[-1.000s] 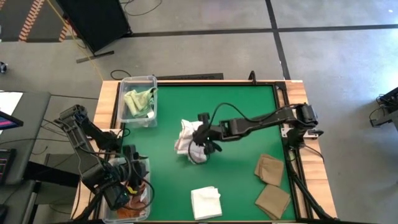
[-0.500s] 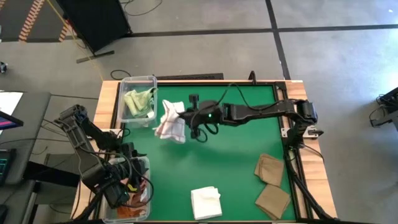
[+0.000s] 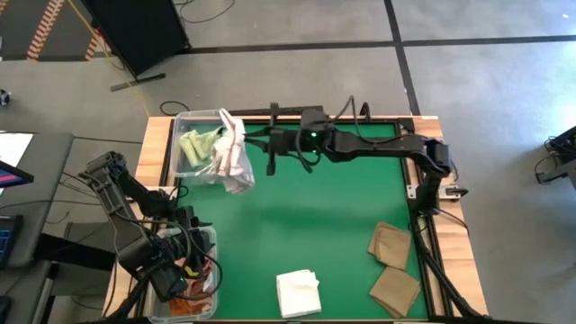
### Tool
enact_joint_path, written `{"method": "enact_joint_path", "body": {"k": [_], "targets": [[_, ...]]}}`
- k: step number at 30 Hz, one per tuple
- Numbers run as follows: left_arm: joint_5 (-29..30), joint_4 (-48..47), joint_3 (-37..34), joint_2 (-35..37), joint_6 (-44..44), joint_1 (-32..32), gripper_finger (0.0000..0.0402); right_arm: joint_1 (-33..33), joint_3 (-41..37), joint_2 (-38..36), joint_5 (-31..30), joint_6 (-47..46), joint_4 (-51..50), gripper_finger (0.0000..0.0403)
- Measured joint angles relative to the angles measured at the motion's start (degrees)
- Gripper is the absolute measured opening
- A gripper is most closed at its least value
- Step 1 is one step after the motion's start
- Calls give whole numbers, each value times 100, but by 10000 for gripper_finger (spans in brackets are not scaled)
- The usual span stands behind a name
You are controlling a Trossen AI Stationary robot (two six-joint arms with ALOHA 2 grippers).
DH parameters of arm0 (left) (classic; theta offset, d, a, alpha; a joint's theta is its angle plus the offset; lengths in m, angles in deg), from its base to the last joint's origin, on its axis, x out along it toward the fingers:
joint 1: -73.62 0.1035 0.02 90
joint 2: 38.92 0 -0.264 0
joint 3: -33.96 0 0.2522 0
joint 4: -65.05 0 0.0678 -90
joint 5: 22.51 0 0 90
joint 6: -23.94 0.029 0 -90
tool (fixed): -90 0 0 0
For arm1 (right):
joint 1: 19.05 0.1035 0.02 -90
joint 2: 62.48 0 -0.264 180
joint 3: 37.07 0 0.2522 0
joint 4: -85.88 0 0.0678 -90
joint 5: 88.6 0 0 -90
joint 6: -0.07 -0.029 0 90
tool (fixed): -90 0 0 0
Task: Sort towels by color in basket
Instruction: Put the white patterned towel into the top transparent bin
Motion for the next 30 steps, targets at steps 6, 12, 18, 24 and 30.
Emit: {"method": "enact_joint_path", "body": {"k": [6,12,18,24,30], "targets": [[7,29,0,2,-35,0,248,-170,978,977,165,-194,73,25],[17,77,0,2,-64,0,248,-350,2237,1870,198,-229,112,25],[28,-1,0,2,-278,0,248,-633,3395,2612,896,-809,70,25],[-46,-345,-2,4,-923,-27,248,-805,3795,3362,1398,-1309,-232,27],[-146,-337,-2,4,-1066,-101,248,-871,3866,3704,1407,-1509,-263,32]]}}
